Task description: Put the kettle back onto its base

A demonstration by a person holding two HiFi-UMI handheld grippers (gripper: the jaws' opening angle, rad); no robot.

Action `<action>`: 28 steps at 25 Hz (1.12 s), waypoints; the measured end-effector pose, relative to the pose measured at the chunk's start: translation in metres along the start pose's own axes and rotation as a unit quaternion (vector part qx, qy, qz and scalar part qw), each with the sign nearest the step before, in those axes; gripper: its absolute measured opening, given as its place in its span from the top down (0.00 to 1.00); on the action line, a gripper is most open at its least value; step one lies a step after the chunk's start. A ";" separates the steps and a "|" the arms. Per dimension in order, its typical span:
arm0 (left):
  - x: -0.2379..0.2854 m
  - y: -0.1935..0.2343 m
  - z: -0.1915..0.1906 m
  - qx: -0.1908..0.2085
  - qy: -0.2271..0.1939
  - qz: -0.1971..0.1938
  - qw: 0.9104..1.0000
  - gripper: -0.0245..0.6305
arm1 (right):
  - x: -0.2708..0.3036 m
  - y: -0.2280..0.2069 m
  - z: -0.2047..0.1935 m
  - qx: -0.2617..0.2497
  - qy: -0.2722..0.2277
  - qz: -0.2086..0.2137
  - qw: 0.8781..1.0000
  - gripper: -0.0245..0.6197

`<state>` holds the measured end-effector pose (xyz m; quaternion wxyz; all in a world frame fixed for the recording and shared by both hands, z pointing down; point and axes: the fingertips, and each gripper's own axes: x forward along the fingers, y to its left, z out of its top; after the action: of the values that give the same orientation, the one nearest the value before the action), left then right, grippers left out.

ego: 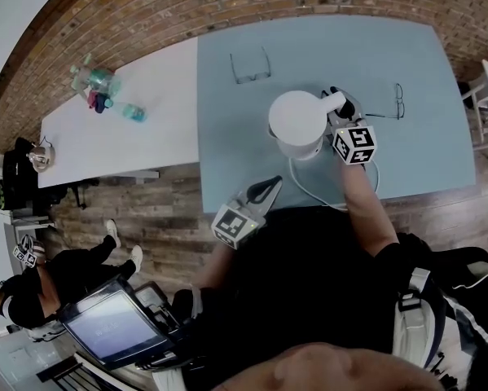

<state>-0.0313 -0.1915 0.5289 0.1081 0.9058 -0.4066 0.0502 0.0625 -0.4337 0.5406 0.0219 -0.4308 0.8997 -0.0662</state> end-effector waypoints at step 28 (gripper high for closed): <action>0.002 0.004 -0.001 0.002 0.010 0.012 1.000 0.96 | -0.005 -0.020 -0.031 0.008 0.023 -0.011 1.000 0.81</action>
<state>-0.0331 -0.1953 0.5312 0.1096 0.9006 -0.4160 0.0618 0.0779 -0.4389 0.5738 0.0037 -0.4385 0.8948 -0.0837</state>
